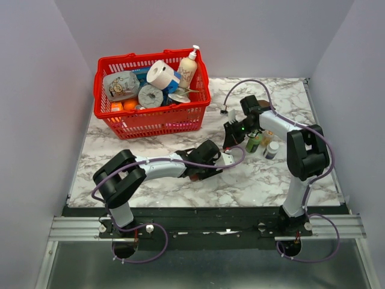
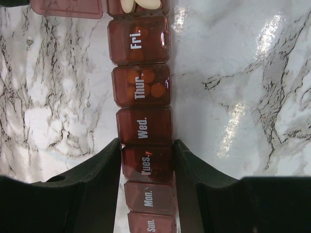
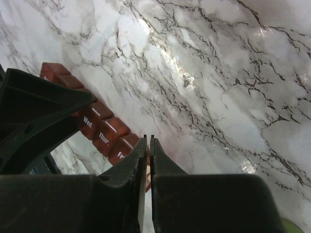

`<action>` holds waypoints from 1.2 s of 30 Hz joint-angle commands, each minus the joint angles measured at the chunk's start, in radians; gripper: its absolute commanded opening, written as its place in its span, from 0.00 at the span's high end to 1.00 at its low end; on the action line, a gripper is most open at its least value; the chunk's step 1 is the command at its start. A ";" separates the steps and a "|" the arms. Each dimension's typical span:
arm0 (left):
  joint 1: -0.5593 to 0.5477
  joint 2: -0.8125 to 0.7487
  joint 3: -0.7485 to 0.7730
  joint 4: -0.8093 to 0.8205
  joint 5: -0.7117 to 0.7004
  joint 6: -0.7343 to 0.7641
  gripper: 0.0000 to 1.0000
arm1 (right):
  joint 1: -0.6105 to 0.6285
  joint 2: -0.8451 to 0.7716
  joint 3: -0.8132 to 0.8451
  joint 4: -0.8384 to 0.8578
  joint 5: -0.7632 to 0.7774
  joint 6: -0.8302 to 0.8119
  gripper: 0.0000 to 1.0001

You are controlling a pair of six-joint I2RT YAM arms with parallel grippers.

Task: Sort the pills into containers

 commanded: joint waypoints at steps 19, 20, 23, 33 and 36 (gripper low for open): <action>0.010 0.053 0.037 -0.061 0.008 -0.060 0.66 | 0.001 -0.110 -0.135 -0.090 0.035 -0.039 0.89; 0.010 0.056 0.039 -0.063 0.006 -0.060 0.66 | 0.001 -0.115 -0.144 -0.085 0.039 -0.039 0.89; 0.012 0.060 0.042 -0.067 0.005 -0.063 0.66 | 0.001 -0.130 -0.169 -0.078 0.056 -0.038 0.90; 0.013 0.071 0.052 -0.077 0.008 -0.068 0.66 | 0.002 -0.064 -0.199 -0.041 0.197 -0.009 0.96; 0.013 0.071 0.051 -0.075 0.009 -0.071 0.66 | 0.002 -0.040 -0.201 -0.026 0.228 0.004 0.98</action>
